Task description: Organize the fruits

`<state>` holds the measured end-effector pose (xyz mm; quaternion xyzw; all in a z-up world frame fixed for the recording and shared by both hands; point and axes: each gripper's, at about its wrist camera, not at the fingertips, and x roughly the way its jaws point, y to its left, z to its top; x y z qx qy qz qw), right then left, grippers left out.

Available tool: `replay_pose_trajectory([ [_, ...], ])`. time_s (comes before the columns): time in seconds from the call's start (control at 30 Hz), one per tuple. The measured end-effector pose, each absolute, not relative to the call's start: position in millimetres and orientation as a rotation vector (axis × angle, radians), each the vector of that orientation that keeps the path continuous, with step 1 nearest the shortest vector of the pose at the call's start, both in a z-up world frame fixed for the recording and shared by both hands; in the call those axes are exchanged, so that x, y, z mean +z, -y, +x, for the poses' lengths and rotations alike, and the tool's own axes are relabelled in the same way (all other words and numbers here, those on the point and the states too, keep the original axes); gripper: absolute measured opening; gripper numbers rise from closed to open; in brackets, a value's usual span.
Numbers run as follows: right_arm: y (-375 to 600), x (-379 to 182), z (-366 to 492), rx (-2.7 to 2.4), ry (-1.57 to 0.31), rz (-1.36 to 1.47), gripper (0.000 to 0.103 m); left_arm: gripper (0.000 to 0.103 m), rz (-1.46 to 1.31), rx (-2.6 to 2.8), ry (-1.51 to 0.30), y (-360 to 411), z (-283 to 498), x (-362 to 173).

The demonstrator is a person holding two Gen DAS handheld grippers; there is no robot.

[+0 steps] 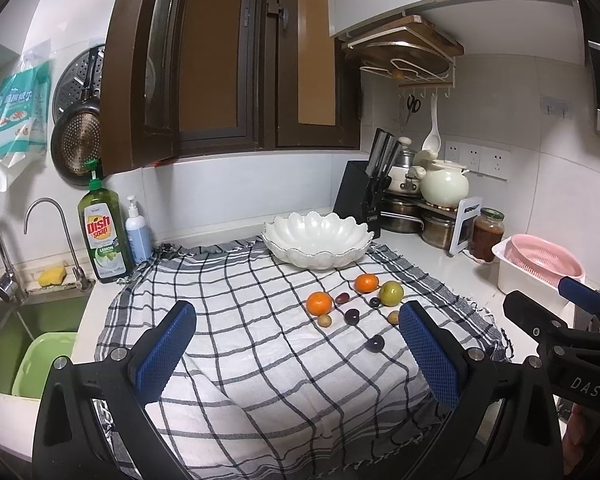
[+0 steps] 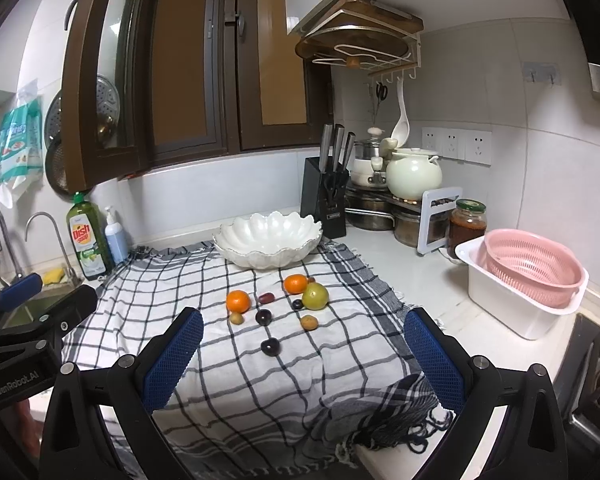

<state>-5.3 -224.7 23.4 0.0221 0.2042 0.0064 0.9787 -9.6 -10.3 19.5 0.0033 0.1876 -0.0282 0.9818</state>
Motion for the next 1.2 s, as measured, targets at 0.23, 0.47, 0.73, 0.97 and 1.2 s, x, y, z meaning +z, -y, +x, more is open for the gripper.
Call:
replay_pose_trajectory([
  [0.23, 214, 15, 6, 0.003, -0.434, 0.038, 0.102, 0.103, 0.005, -0.058, -0.412, 6, 5, 12],
  [0.47, 203, -1, 30, -0.003, -0.48, 0.031, 0.102, 0.103, 0.003, -0.084, -0.488, -2, 37, -3],
  [0.73, 190, -20, 67, -0.01, -0.519, 0.018, 0.101, 0.102, 0.065, -0.165, -0.562, -5, 87, -22],
  [0.97, 179, -43, 104, -0.026, -0.595, 0.031, 0.092, 0.085, 0.133, -0.248, -0.61, -3, 132, -43],
  [1.2, 171, -69, 135, -0.039, -0.676, 0.052, 0.079, 0.074, 0.199, -0.35, -0.659, 5, 172, -65],
])
